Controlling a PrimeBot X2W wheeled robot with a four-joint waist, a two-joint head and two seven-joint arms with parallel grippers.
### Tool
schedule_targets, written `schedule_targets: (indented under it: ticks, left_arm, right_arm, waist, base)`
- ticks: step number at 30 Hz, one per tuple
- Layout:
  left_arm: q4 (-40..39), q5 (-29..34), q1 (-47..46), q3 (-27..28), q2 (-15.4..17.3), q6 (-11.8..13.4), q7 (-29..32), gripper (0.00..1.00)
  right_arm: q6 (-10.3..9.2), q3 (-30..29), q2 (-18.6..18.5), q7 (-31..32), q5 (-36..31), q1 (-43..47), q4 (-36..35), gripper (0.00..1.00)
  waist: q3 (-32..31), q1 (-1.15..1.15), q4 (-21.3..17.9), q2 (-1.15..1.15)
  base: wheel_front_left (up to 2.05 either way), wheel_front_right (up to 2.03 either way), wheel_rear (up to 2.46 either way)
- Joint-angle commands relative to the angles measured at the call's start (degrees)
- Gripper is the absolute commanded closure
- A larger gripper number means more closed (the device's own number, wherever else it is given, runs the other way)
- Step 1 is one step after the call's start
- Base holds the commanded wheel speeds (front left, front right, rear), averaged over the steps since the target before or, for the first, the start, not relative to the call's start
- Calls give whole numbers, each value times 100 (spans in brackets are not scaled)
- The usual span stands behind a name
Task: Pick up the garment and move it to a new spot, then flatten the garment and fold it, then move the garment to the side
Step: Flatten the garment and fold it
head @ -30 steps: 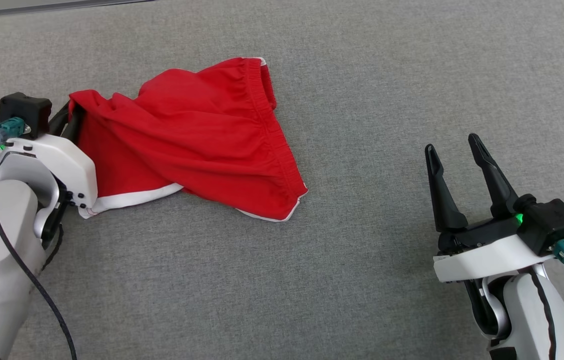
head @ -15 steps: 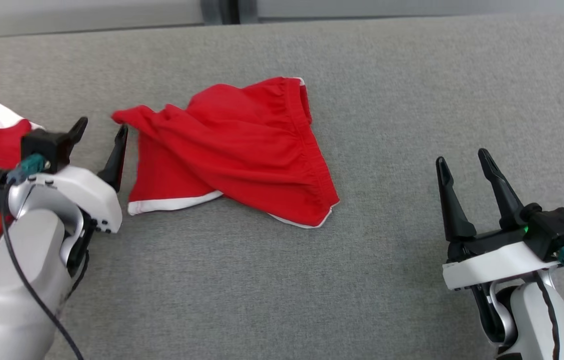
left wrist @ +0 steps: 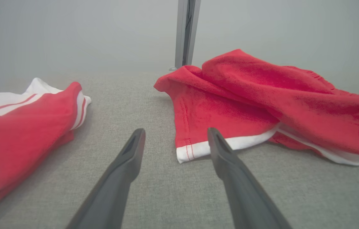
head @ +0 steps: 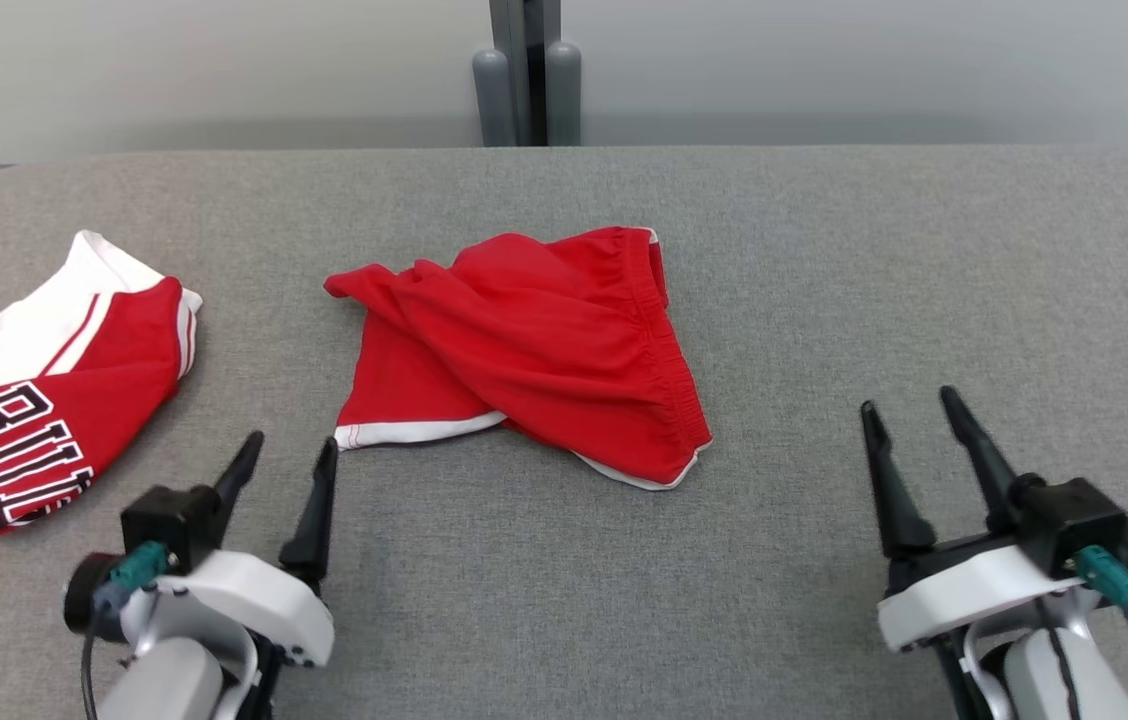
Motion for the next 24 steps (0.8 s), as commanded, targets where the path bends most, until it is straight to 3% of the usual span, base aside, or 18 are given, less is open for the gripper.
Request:
schedule_targets:
  ticks: [1, 9, 14, 24]
  left_arm:
    - [-226, 10, 203, 41, -29, 104, -21, 0]
    - [-878, 103, 735, -64, -55, 330, -12, 0]
    - [-1143, 150, 893, -137, -25, 420, 31, 0]
    - [-1358, 135, 1037, -273, -62, 470, 109, 0]
  right_arm:
    - [1, 146, -36, -31, 86, 38, 105, 0]
    - [1, 979, -39, -8, 736, -429, 983, 0]
    - [1, 1413, -40, 413, 1351, -1141, 1766, 0]
    - [1, 1491, -48, 1382, 1871, -2191, 3366, 0]
  waist:
    - [-90, 0, 41, 0]
    - [-326, 0, 310, 0]
    - [-449, 0, 576, 0]
    - [-594, 0, 1063, 0]
  base:
    - [0, 0, 0]
    - [0, 0, 0]
    - [0, 0, 0]
    - [0, 0, 0]
